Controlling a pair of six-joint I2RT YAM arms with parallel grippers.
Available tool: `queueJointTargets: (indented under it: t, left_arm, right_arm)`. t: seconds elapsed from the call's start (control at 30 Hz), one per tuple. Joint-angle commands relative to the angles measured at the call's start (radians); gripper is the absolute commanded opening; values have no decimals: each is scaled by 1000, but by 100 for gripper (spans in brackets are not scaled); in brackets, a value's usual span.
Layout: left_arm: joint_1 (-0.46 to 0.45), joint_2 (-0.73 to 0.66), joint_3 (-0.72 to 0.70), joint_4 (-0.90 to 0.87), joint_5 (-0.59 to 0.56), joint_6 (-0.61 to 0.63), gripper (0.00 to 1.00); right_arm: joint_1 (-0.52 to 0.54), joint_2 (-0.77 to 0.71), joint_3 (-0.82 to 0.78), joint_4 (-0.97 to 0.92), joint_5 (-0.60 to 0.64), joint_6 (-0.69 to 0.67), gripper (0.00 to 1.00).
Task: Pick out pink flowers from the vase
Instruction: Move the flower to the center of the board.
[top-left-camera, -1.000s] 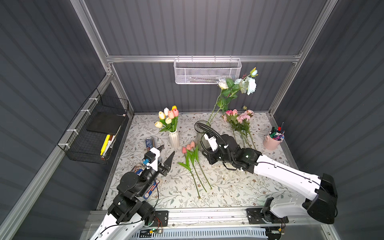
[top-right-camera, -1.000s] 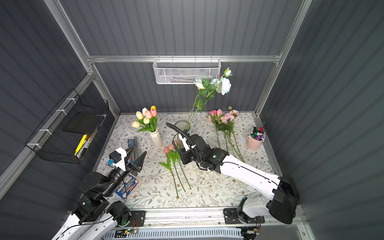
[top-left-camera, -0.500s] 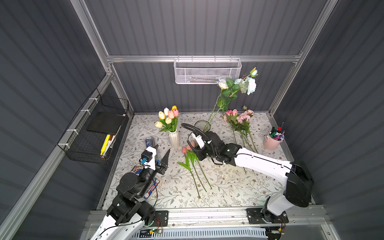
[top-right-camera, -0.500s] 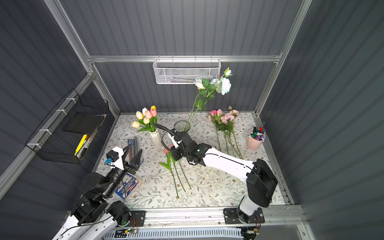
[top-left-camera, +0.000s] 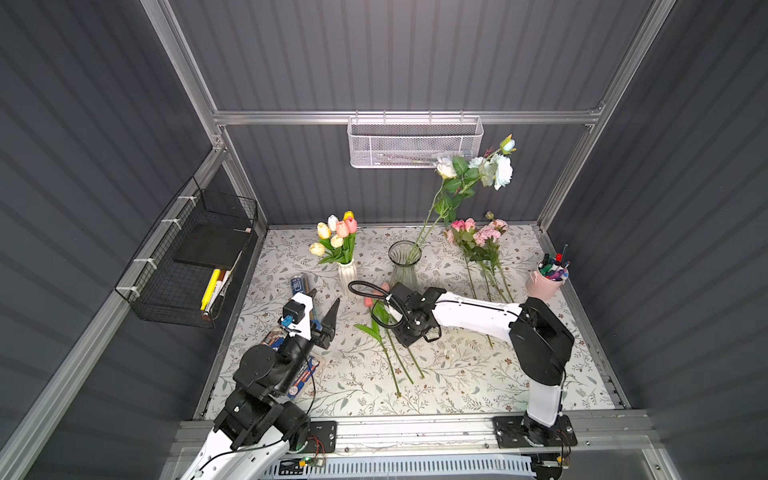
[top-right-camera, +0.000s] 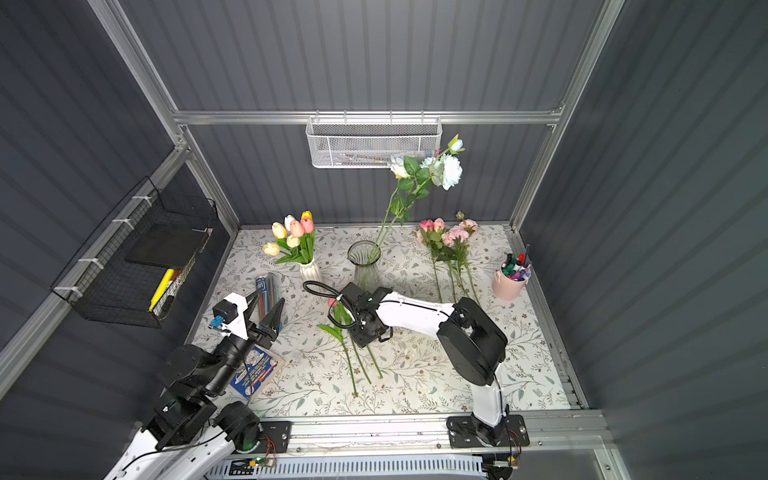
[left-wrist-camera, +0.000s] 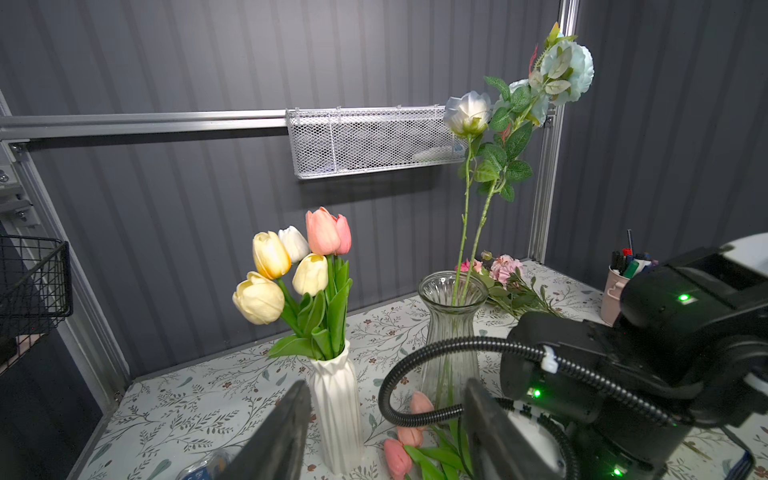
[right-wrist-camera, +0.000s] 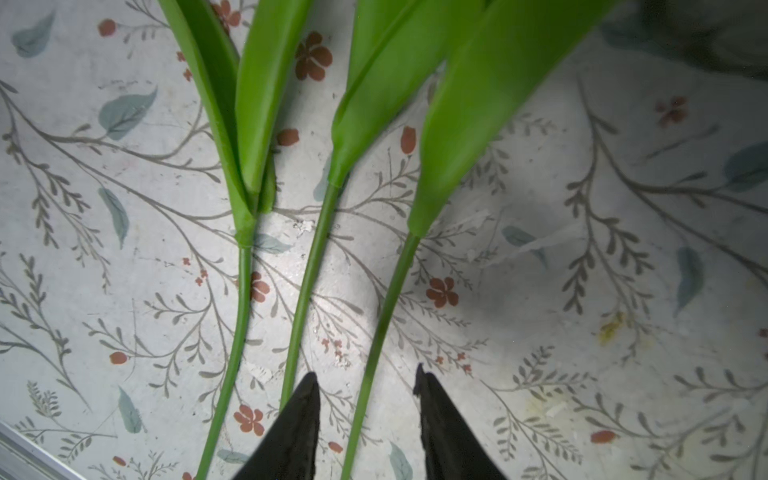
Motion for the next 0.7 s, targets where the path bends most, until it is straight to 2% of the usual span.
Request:
queueJointTargets:
  t: [0.0,0.3,0.43,0.67]
  left_arm:
    - [-5,-12,-3,8,-8,17,60]
    - [-5,-13,-3,13,0,28,60]
    - [-5,-9,-3,17,7,30,60]
    - [-5,-22,-6,16,7,31,60]
  right_arm:
    - [-10,51,36,-56,-31,-15,37]
    - [-9,97,61,-51,-142,-10,22]
    - [6,108,85,-48,-202,7,22]
    - [48,127,150,-64,-235,41,22]
